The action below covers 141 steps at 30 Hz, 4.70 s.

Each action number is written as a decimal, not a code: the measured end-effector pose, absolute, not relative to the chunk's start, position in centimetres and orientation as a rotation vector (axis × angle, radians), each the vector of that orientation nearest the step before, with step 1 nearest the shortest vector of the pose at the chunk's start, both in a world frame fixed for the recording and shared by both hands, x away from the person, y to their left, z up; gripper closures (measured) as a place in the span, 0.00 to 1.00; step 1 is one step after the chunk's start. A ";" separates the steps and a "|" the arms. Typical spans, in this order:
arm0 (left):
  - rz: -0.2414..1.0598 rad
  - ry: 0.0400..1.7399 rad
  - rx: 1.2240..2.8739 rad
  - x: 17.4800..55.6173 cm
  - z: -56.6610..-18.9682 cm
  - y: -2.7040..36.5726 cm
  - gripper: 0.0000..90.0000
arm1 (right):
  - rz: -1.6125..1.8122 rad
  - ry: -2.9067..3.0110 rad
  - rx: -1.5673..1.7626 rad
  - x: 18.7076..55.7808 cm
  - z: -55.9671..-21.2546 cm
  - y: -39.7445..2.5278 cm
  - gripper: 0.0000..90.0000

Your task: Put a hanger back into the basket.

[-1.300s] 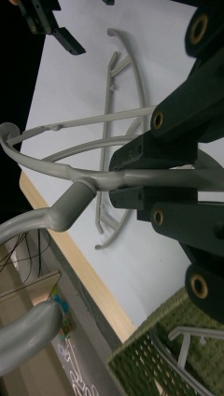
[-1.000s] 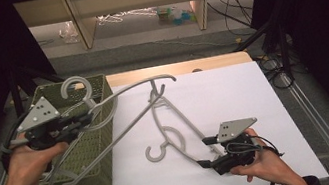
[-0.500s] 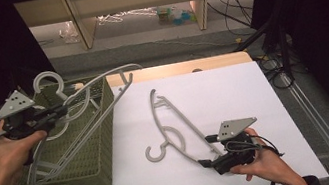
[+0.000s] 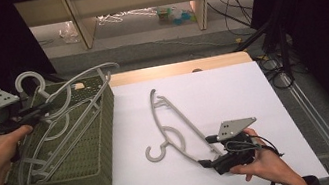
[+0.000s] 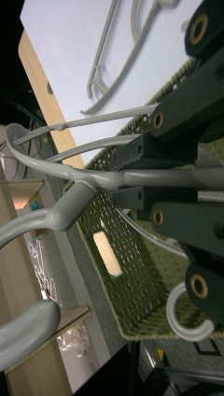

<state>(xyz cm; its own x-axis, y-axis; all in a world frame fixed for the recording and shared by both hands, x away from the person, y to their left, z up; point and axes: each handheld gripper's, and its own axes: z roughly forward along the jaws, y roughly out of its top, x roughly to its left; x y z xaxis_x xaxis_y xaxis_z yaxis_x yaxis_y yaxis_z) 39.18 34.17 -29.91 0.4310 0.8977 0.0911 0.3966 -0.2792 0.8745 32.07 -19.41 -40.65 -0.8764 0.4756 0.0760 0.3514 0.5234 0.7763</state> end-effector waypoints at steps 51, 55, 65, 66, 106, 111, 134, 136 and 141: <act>0.771 1.248 2.201 45.0 -37.0 36.5 0.89 | 1.274 2.622 0.744 32.4 -41.1 -19.4 0.27; 0.720 1.269 2.205 44.8 -38.2 37.3 0.89 | 1.272 2.624 0.741 32.4 -41.2 -19.4 0.27; 0.737 1.372 1.948 43.5 -37.7 38.4 0.69 | 1.266 2.624 0.753 32.5 -41.3 -19.4 0.27; 0.737 1.361 1.949 43.3 -37.5 38.3 0.68 | 1.265 2.622 0.754 32.5 -41.3 -19.4 0.27; 0.569 0.800 1.727 30.6 -39.5 20.5 0.23 | 1.271 2.486 0.864 33.2 -42.8 -20.1 0.24; 0.550 0.796 1.697 30.0 -40.5 19.8 0.22 | 1.271 2.486 0.868 32.9 -42.9 -20.2 0.24; 0.511 0.757 1.747 27.8 -43.2 17.7 0.20 | 1.193 2.524 0.830 32.6 -44.1 -18.2 0.23; 0.507 0.760 1.746 27.7 -43.3 17.5 0.20 | 1.170 2.537 0.824 32.6 -44.4 -17.7 0.24; 0.476 0.738 1.737 27.5 -43.3 17.5 0.19 | 1.054 2.607 0.805 33.6 -45.3 -15.9 0.31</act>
